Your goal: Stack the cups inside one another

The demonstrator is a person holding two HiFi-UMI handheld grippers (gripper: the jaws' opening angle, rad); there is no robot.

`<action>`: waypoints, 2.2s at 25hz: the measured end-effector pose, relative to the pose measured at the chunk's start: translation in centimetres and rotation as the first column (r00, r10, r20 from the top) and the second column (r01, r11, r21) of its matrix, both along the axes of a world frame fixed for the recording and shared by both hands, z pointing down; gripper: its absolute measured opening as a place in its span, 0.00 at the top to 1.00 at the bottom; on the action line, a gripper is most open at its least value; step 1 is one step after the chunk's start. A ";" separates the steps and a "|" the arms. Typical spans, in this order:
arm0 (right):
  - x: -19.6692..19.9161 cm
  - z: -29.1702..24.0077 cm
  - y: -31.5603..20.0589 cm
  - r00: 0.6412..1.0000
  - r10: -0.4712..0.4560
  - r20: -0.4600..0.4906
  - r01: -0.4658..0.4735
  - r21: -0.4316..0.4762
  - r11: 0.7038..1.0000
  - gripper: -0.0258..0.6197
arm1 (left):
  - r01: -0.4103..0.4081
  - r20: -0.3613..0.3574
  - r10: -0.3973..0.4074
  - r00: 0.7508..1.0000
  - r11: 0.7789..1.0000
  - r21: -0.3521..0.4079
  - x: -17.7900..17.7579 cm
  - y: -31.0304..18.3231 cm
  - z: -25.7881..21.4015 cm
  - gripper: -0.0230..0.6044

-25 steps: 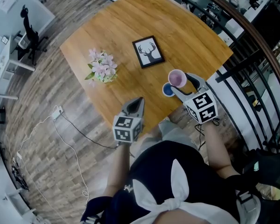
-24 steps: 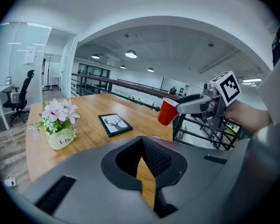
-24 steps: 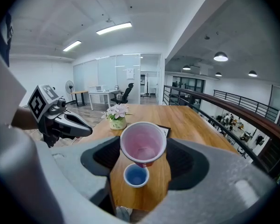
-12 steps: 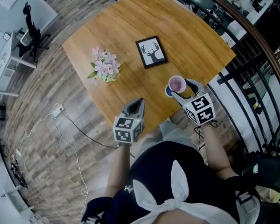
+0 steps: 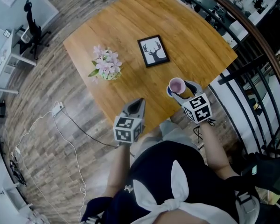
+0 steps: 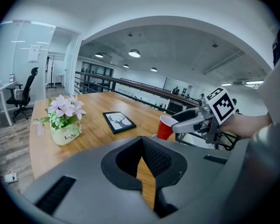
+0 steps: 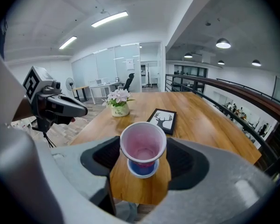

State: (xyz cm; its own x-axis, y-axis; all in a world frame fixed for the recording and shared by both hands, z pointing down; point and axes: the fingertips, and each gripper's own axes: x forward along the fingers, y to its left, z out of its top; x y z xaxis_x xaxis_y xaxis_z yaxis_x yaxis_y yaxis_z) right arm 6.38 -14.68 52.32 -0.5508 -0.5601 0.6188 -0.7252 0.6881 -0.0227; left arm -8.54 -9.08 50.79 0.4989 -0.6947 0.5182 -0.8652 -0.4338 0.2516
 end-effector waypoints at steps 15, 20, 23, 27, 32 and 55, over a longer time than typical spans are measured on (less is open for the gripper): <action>0.1 1.6 -0.4 1.000 0.007 -0.002 -0.007 -0.004 1.000 0.47 | 0.010 0.011 -0.010 1.000 1.000 -0.002 -0.5 0.2 0.3 0.93; -0.2 0.9 -0.4 1.000 -0.003 0.014 0.003 0.005 1.000 0.48 | 0.012 0.010 -0.012 1.000 1.000 -0.003 -0.4 0.2 0.2 0.93; -0.4 0.0 -0.1 0.999 -0.019 0.036 0.018 0.026 0.999 0.67 | 0.013 0.009 -0.013 1.000 1.000 -0.002 -0.2 0.3 0.0 0.94; -1.2 -1.1 0.6 0.996 -0.064 0.068 0.061 0.055 0.997 0.96 | 0.012 0.008 -0.012 1.000 1.000 0.002 -0.1 0.3 0.0 0.94; -2.3 -1.7 2.1 0.989 -0.140 0.054 0.137 0.060 0.989 0.96 | 0.011 0.008 -0.011 1.000 1.000 0.004 -0.1 0.9 0.1 0.94; -3.0 -3.9 7.2 0.978 -0.200 0.067 0.193 0.098 0.976 0.96 | 0.001 -0.005 -0.001 1.000 0.999 0.038 0.6 4.2 -0.3 0.94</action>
State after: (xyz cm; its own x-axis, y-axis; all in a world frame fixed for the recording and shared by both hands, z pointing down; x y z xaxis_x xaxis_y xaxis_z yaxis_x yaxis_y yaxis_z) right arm 3.38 -7.44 48.46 -0.6991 -0.4882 0.5225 -0.5745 0.8185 -0.0040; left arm -7.96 -4.85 50.52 0.5003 -0.7144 0.4891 -0.8646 -0.4419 0.2390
